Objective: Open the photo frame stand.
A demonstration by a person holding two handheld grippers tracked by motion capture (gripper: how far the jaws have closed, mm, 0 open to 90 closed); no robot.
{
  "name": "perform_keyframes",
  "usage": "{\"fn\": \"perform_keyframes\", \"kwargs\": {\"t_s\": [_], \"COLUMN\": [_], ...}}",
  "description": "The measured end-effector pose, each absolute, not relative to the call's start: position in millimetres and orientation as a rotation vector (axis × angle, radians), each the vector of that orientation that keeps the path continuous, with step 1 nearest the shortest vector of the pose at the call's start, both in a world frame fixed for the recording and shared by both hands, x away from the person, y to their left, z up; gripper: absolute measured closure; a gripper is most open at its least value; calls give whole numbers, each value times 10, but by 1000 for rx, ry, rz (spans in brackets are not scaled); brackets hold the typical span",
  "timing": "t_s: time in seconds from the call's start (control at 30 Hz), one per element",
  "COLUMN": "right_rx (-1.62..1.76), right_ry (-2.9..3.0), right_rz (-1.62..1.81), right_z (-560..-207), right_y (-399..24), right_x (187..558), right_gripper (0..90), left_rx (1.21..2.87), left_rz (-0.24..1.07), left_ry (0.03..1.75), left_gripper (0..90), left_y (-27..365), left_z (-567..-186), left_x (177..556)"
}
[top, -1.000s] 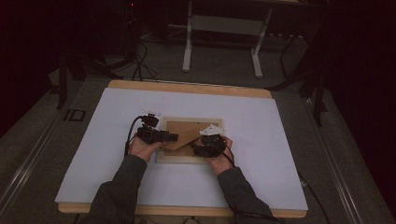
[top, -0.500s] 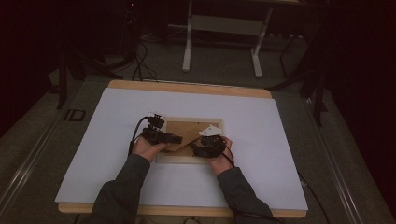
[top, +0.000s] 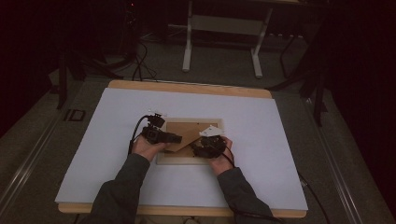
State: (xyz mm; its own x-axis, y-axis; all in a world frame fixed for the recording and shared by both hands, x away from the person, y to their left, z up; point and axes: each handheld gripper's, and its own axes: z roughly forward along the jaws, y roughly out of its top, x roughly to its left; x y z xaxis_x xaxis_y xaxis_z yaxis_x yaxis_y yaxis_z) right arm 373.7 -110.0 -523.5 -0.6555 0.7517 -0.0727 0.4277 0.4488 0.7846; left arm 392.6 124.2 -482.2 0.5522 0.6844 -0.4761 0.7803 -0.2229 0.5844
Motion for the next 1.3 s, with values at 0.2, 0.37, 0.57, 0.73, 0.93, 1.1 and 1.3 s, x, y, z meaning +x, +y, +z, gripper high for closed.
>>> {"fn": "perform_keyframes", "kwargs": {"t_s": [0.2,0.37,0.57,0.73,0.93,1.1,1.3], "right_rx": [977,972,962,959,951,941,935], "right_ry": [2286,2282,2276,2271,2269,2261,2251], "right_rz": [1053,1056,1070,1073,1065,1063,1076], "right_z": [-5242,-5242,-5245,-5246,-5251,-5251,-5246], "right_y": [-1079,-1076,-1086,-1091,-1087,-1081,-1066], "right_x": [3727,3721,3716,3699,3693,3682,3666], "right_gripper": [317,323,323,323,324,330,353], "left_rx": [1974,1934,1915,1898,1930,1932,1927], "left_rz": [-144,-203,-259,-302,-285,-289,-294], "left_ry": [1169,1186,1197,1203,1181,1177,1155], "left_gripper": [634,631,525,506,556,568,591], "left_y": [1256,1299,1266,1249,1210,1212,1231], "left_z": [-4807,-4856,-4928,-4974,-4951,-4923,-4890], "left_x": [3913,3954,3999,4015,4000,3989,3971]}}
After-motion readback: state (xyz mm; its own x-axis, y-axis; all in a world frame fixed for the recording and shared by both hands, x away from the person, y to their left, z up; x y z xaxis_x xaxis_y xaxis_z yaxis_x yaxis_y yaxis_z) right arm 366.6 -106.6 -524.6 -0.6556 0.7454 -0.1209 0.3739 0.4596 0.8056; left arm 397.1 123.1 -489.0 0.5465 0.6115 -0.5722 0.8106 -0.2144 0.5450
